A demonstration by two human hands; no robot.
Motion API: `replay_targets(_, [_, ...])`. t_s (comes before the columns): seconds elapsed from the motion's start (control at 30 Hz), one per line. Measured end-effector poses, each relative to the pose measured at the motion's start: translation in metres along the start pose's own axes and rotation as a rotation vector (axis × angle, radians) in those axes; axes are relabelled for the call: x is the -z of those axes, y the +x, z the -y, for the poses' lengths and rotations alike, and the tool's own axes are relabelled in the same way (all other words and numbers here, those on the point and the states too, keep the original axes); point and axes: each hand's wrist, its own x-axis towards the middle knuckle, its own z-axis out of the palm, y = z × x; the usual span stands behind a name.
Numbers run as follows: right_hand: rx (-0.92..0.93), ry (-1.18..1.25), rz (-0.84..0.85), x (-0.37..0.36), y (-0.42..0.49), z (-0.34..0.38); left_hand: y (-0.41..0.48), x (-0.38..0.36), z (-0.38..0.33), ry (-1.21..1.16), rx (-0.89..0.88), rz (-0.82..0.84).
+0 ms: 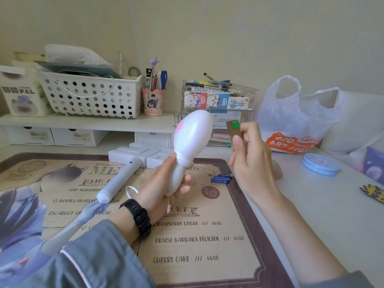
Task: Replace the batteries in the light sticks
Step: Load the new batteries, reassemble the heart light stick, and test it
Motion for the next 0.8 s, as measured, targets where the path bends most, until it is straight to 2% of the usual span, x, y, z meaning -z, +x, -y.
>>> replay_targets(0.13, [0.177,-0.199,0.225,-0.011,-0.008,-0.002,-0.001,-0.002,-0.002,-0.004,0.003,-0.067])
replay_targets(0.27, [0.205,-0.141,0.234,-0.018,-0.011,-0.002,-0.003,-0.004,-0.005,-0.003,-0.018,-0.073])
replay_targets(0.4, [0.212,-0.23,0.242,-0.022,-0.015,-0.002,-0.004,-0.005,-0.006,-0.027,-0.025,-0.096])
replay_targets(0.5, [0.221,-0.268,0.224,-0.022,-0.016,-0.001,-0.003,-0.004,-0.006,-0.04,-0.018,-0.072])
replay_targets(0.7, [0.227,-0.215,0.205,-0.025,-0.016,0.0,-0.005,0.0,-0.007,-0.019,-0.035,-0.03])
replay_targets(0.8, [0.231,-0.184,0.187,-0.025,-0.015,-0.001,-0.006,0.001,-0.006,-0.081,-0.036,0.012])
